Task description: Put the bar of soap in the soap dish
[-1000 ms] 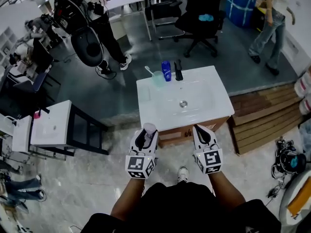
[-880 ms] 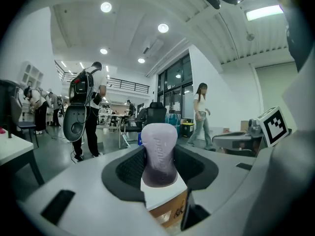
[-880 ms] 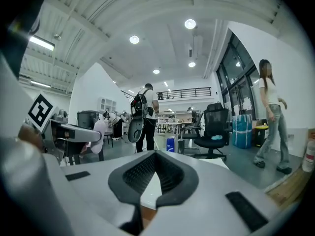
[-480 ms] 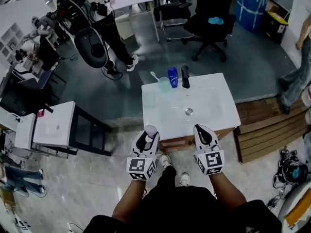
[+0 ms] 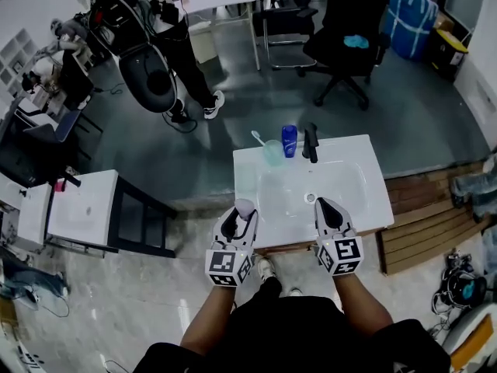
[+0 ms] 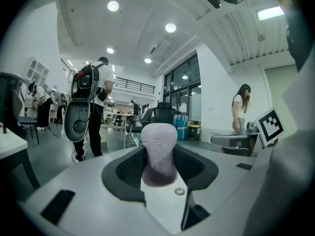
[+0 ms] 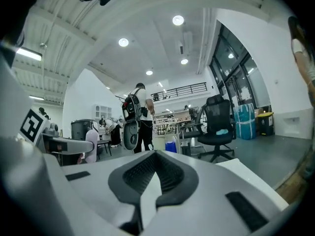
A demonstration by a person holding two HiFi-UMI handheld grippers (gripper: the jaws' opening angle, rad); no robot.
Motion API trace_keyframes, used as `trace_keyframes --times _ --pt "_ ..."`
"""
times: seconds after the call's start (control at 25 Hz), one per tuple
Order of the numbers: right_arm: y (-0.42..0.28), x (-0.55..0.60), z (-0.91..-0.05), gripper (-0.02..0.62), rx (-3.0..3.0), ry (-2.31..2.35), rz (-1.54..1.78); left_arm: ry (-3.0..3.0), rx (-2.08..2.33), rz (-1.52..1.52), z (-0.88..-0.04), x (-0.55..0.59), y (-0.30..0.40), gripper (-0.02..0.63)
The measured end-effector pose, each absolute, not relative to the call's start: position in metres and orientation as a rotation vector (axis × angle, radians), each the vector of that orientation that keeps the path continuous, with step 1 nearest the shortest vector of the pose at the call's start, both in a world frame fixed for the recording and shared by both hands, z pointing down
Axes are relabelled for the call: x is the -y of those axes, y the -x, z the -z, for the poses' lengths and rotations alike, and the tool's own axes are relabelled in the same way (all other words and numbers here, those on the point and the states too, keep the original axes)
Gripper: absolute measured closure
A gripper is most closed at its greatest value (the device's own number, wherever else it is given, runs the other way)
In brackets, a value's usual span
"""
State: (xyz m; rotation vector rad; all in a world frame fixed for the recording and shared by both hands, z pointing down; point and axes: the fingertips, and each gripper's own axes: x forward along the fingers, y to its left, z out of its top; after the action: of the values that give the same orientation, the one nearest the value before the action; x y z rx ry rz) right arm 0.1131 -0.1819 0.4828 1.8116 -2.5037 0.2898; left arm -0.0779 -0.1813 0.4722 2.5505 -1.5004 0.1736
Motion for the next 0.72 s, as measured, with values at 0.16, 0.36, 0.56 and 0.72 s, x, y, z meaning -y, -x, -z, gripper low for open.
trace_keyframes --times 0.16,0.36,0.56,0.72 --pt "-0.104 0.210 -0.476 0.580 2.510 -1.811 -0.282 -2.537 1.496 -0.175 -0.475 0.210 0.088 0.407" --pt "-0.084 0.238 -0.484 0.580 2.478 -1.773 -0.223 -2.522 1.486 -0.184 -0.485 0.242 0.104 0.407" --pt "-0.073 0.251 -0.491 0.580 2.437 -1.755 -0.194 -2.521 1.431 -0.198 -0.493 0.255 0.110 0.407" --pt "-0.076 0.261 -0.500 0.580 2.415 -1.766 -0.205 -2.516 1.392 -0.230 -0.505 0.261 0.102 0.407"
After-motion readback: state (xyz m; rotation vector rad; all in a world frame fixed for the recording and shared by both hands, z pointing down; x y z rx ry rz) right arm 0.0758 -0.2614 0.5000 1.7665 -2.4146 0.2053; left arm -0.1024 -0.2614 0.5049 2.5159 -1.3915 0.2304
